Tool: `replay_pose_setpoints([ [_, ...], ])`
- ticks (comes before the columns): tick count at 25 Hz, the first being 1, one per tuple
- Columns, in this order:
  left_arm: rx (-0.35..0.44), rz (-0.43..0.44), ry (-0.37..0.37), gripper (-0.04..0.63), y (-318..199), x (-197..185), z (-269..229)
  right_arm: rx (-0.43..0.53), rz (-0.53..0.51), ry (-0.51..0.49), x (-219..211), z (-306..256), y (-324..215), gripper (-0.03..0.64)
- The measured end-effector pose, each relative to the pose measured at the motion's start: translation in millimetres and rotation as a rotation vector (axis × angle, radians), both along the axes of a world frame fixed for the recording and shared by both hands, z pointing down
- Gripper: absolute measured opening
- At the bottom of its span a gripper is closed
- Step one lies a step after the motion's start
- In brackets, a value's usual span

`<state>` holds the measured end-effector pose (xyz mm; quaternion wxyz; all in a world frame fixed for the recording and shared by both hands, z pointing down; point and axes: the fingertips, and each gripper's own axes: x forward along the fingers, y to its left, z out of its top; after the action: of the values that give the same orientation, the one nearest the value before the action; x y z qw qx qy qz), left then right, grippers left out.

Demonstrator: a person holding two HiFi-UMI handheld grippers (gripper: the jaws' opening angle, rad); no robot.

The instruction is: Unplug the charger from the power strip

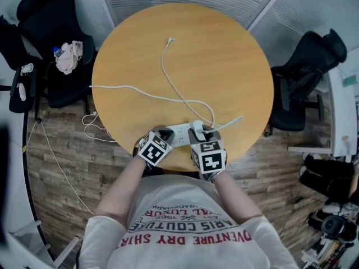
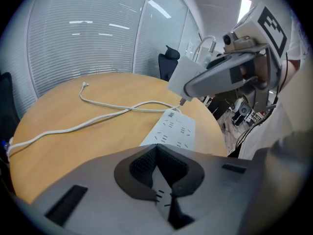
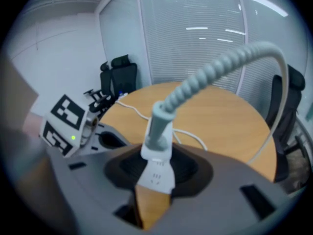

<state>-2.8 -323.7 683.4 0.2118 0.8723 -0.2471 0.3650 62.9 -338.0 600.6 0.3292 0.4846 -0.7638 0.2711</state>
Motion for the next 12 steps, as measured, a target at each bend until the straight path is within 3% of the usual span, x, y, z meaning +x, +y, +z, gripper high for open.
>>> replay_pose_setpoints([
  [3,0.045,-0.042,-0.001,0.032,-5.1,-4.0,-12.0,0.061,-0.024,-0.039,3.7,-17.0,-0.6,0.156],
  [6,0.081,-0.088,0.054,0.032,-9.8,-3.0,-39.0,0.154,-0.038,-0.050,10.1,-38.7,-6.4,0.156],
  [12,0.304,-0.150,0.221,0.032,-24.2,4.8,-136.9,0.263,-0.032,-0.170,16.1,-84.9,-21.6,0.155],
])
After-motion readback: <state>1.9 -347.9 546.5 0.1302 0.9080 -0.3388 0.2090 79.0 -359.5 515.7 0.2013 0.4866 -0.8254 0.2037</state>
